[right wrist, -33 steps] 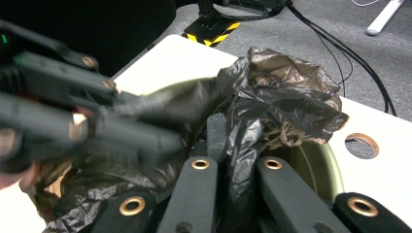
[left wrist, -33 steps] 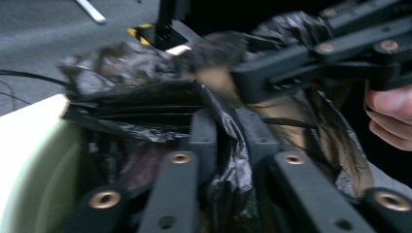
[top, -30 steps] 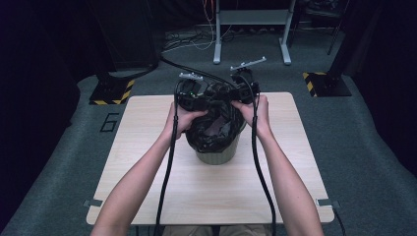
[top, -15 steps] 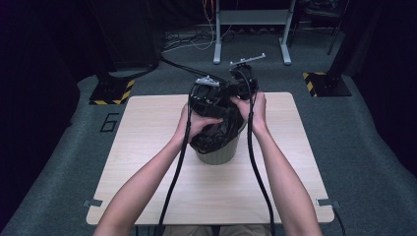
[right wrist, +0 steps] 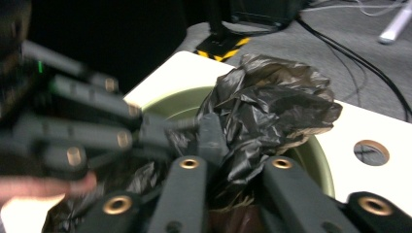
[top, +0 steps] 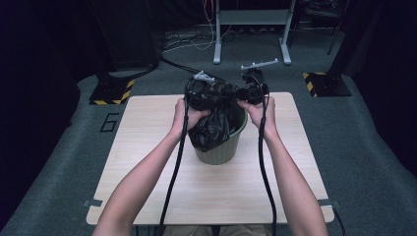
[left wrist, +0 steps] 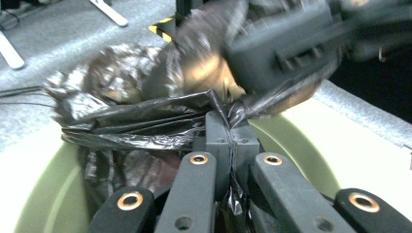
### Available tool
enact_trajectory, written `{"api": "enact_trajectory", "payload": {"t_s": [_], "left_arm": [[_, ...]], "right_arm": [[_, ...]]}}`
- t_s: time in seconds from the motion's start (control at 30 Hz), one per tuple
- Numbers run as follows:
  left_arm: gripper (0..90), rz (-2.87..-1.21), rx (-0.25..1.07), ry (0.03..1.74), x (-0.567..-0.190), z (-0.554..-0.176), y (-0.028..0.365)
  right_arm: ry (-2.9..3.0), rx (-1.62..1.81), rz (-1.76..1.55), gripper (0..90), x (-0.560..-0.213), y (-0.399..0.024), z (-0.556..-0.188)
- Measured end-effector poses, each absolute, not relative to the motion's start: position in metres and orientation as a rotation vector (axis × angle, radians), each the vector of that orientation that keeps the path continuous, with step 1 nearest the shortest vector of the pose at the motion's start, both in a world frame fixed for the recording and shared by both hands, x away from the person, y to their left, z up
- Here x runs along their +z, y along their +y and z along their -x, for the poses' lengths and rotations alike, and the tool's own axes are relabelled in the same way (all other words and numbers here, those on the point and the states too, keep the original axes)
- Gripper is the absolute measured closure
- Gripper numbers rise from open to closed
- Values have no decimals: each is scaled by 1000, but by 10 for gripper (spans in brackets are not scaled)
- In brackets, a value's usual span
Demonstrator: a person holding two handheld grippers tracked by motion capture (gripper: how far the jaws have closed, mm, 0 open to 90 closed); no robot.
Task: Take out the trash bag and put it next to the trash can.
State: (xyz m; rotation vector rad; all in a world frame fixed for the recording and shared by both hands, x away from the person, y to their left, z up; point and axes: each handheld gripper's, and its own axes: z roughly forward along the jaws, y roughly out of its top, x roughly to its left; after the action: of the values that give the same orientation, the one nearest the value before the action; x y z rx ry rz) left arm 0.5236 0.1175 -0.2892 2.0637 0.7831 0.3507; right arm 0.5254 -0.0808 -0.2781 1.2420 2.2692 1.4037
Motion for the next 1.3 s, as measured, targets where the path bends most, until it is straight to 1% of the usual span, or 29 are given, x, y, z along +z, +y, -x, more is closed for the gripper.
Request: {"api": "enact_trajectory", "payload": {"t_s": [0.07, 0.23, 0.3, 0.37, 0.43, 0.5, 0.53, 0.6, 0.7, 0.73, 0.77, 0.8, 0.83, 0.87, 0.93, 1.0, 1.03, 1.1, 1.3], "left_arm": [[895, -2081, 374, 771, -284, -524, 119], [895, -2092, 387, 770, -275, -528, 121], [895, -2090, 391, 771, -272, -530, 120], [896, -2091, 397, 776, -272, -532, 119], [895, -2092, 407, 782, -272, -535, 119], [895, -2090, 411, 791, -272, -538, 119], [896, -2082, 416, 800, -272, -539, 119], [895, -2074, 413, 808, -271, -542, 118], [895, -2074, 411, 818, -271, -545, 116], [895, -2075, 414, 820, -271, -546, 115], [895, -2084, 415, 819, -271, -546, 114], [895, -2084, 415, 816, -271, -547, 114], [895, -2081, 416, 816, -270, -547, 114], [895, -2076, 414, 818, -270, -547, 114], [895, -2071, 414, 816, -269, -546, 115], [895, -2062, 405, 817, -268, -546, 119], [895, -2053, 399, 819, -268, -546, 122], [895, -2032, 386, 815, -266, -545, 127], [893, -2031, 295, 738, -268, -539, 133]], "right_arm": [[2292, 1422, -1190, 690, -281, -83, -524], [2317, 1435, -1104, 362, -285, -86, -517], [2289, 1418, -1118, 348, -286, -85, -512], [2282, 1441, -1152, 308, -287, -85, -509], [2265, 1434, -1181, 289, -290, -85, -503], [2276, 1457, -1176, 288, -295, -86, -499], [2302, 1457, -1174, 270, -298, -84, -498], [2351, 1448, -1174, 259, -304, -78, -496], [2409, 1461, -1171, 219, -312, -65, -492], [2415, 1449, -1177, 220, -314, -61, -492], [2424, 1446, -1180, 233, -317, -56, -492], [2431, 1441, -1197, 267, -320, -52, -492], [2430, 1417, -1203, 341, -323, -49, -493], [2427, 1396, -1204, 458, -325, -46, -493], [2410, 1382, -1220, 654, -328, -45, -496], [2388, 1390, -1233, 810, -328, -49, -499], [2366, 1388, -1238, 860, -327, -52, -500], [2321, 1395, -1254, 892, -323, -62, -503], [2186, 1412, -1313, 900, -299, -89, -519]]}}
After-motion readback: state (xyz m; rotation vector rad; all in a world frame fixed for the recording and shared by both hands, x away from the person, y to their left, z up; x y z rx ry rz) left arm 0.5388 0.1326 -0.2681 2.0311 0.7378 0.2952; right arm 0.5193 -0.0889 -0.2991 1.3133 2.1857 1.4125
